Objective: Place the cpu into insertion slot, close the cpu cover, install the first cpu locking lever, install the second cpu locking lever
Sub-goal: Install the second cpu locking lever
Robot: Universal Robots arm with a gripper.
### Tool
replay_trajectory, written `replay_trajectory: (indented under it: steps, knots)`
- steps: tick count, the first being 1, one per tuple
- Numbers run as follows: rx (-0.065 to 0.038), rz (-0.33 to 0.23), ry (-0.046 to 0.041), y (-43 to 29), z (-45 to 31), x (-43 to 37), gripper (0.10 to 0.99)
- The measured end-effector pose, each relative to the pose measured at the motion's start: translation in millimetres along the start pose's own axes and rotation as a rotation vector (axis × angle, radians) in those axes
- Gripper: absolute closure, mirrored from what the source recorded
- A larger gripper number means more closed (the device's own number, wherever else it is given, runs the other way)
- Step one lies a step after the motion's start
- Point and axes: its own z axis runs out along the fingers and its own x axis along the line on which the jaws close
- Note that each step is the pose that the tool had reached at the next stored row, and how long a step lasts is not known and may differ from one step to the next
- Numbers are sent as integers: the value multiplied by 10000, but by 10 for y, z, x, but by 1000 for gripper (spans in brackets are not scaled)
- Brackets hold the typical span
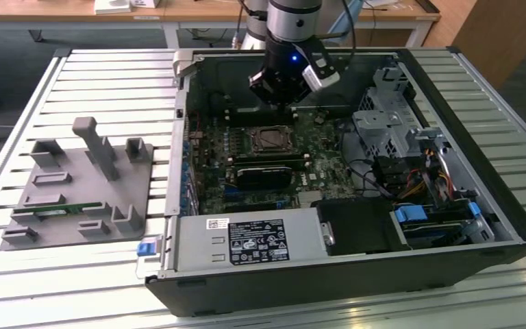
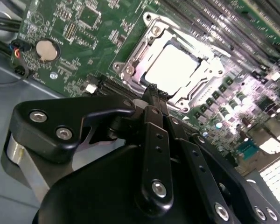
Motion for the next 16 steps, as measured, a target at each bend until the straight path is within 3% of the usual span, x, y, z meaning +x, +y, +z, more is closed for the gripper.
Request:
replay_trajectory:
  steps: [5, 16]
  knots:
    - [2, 0, 1, -100, -2, 5, 980]
    - [0, 0, 0, -238, -3, 12, 980]
